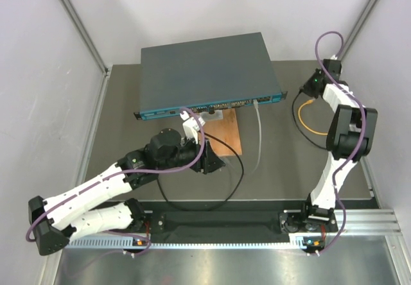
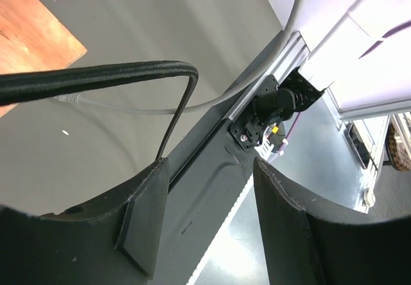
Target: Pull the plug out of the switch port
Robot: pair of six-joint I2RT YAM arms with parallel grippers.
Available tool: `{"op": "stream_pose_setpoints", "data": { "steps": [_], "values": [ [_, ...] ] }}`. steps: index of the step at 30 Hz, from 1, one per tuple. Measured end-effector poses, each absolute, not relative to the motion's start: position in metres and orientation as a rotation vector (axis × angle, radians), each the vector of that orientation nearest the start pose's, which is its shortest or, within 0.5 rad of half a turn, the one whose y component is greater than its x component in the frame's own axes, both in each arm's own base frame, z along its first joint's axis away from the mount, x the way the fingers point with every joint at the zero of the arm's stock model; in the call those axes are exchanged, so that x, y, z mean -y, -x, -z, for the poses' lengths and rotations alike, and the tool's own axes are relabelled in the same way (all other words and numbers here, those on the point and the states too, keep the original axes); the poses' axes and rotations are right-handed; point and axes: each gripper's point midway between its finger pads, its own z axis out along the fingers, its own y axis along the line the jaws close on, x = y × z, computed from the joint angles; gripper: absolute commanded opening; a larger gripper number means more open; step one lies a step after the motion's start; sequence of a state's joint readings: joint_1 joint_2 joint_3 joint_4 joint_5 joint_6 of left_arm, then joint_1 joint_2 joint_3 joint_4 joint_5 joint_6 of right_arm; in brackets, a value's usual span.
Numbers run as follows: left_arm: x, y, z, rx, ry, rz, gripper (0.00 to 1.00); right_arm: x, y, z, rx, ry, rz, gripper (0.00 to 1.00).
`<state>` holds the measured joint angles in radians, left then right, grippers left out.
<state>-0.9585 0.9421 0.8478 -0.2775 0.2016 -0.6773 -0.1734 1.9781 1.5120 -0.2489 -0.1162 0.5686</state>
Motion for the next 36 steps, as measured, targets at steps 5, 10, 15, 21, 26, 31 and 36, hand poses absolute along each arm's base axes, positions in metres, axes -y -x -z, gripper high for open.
{"op": "stream_pose_setpoints", "data": {
  "steps": [5,10,15,21,26,31,36],
  "values": [
    [0.296,-0.138,-0.250,-2.094,-0.424,1.221,0.59,0.054,-0.543,-0.091,-2.223,-0.797,-0.317,0.61],
    [0.283,-0.138,-0.254,-2.085,-0.352,1.199,0.59,0.059,-0.540,-0.108,-2.234,-0.790,-0.270,0.75],
    [0.269,-0.148,-0.243,-2.154,-0.264,1.083,0.59,0.048,-0.492,-0.141,-2.241,-0.766,-0.288,0.67],
    [0.263,-0.173,-0.271,-2.165,-0.141,0.943,0.59,0.001,-0.401,-0.215,-2.161,-0.608,-0.402,0.58],
    [0.271,-0.191,-0.312,-2.099,-0.095,0.930,0.58,-0.042,-0.335,-0.264,-2.081,-0.408,-0.516,0.40],
    [0.284,-0.202,-0.328,-2.085,-0.093,0.928,0.58,-0.073,-0.282,-0.290,-2.024,-0.285,-0.654,0.40],
    [0.300,-0.213,-0.336,-2.081,-0.107,0.921,0.58,-0.126,-0.251,-0.301,-2.046,-0.104,-0.916,0.45]
  ]
}}
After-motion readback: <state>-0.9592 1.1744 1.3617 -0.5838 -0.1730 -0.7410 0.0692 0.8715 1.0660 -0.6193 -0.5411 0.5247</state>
